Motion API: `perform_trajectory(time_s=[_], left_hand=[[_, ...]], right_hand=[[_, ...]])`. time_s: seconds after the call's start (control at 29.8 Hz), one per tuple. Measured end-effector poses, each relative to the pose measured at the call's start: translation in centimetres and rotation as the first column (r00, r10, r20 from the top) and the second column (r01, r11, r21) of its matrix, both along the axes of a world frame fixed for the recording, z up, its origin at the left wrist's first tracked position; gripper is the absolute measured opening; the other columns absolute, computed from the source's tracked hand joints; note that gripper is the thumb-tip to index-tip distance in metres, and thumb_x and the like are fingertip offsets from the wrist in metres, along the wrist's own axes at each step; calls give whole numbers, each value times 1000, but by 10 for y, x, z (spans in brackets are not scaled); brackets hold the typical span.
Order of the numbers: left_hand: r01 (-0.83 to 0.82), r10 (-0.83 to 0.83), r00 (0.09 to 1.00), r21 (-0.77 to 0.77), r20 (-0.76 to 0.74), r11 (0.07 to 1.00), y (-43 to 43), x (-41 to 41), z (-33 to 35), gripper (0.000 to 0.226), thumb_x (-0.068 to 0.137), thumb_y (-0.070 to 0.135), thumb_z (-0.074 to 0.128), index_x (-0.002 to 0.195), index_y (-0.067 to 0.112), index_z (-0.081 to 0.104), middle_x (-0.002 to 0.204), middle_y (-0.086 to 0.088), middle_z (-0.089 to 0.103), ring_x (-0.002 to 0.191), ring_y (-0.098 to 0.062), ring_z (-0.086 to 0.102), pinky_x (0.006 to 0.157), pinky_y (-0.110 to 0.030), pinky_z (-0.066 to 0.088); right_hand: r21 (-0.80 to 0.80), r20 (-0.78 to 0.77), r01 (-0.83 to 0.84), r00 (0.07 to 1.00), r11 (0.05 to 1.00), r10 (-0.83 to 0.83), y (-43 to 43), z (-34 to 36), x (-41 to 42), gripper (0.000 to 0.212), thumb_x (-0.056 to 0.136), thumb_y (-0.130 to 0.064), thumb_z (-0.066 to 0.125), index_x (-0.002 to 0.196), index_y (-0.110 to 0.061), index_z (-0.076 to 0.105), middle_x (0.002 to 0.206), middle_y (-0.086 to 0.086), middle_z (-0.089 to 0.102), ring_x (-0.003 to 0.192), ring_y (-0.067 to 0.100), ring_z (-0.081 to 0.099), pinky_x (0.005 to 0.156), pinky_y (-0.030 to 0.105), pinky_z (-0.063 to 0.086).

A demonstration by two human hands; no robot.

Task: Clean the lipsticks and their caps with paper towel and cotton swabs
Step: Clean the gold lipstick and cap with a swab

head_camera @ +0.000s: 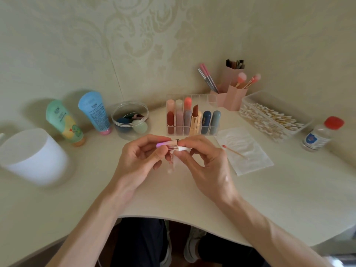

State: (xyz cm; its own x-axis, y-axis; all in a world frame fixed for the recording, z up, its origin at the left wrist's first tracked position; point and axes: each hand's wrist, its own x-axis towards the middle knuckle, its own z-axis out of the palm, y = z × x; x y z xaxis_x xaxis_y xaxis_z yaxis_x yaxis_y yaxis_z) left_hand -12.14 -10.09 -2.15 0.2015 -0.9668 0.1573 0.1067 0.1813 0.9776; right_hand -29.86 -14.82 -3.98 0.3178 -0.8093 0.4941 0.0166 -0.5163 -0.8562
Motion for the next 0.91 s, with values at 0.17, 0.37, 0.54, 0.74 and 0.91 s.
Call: perform_trajectory(time_s=[0.17, 0.37, 0.54, 0.74, 0.91], left_hand=[[40, -37, 998, 62, -50, 997, 1, 2, -1, 22, 87, 23, 68, 96, 5, 78, 74, -12, 70, 61, -18, 60, 50, -21, 41], [118, -110, 991, 121, -72, 986, 3, 3, -1, 28, 88, 30, 64, 84, 5, 76, 69, -12, 64, 55, -16, 55, 46, -20, 39], [68, -64, 997, 65, -52, 996, 1, 4, -3, 28, 84, 18, 72, 102, -3, 74, 73, -15, 69, 62, -18, 60, 52, -21, 44], [-53, 63, 987, -74, 147, 996, -1, 1, -7, 23, 80, 10, 78, 102, 5, 74, 84, -5, 77, 71, -16, 71, 62, -22, 54], [-57, 90, 966, -142, 240, 988, -1, 1, -9, 24, 85, 18, 78, 108, 15, 74, 92, -2, 78, 72, -21, 71, 64, -25, 54]], right_hand=[[33, -9, -38, 999, 999, 38, -1, 6, -3, 14, 91, -19, 76, 104, -23, 80, 100, -8, 78, 89, 19, 72, 82, 40, 58], [-159, -93, 66, 992, 985, -82, 4, 9, -7, 18, 87, -18, 84, 103, -25, 82, 83, -9, 76, 70, 16, 67, 72, 23, 54], [22, -28, 0, 1000, 1000, 1, 4, 7, -3, 14, 91, -15, 79, 103, -21, 81, 87, -3, 77, 77, 19, 70, 75, 27, 56], [233, 42, -80, 996, 969, 73, 5, 6, 1, 16, 97, -17, 73, 108, -10, 81, 86, 3, 80, 76, 18, 74, 71, 27, 57], [329, 97, -122, 991, 936, 95, 4, 11, -2, 16, 98, -13, 71, 107, -4, 80, 78, 11, 77, 68, 14, 69, 64, 24, 54]])
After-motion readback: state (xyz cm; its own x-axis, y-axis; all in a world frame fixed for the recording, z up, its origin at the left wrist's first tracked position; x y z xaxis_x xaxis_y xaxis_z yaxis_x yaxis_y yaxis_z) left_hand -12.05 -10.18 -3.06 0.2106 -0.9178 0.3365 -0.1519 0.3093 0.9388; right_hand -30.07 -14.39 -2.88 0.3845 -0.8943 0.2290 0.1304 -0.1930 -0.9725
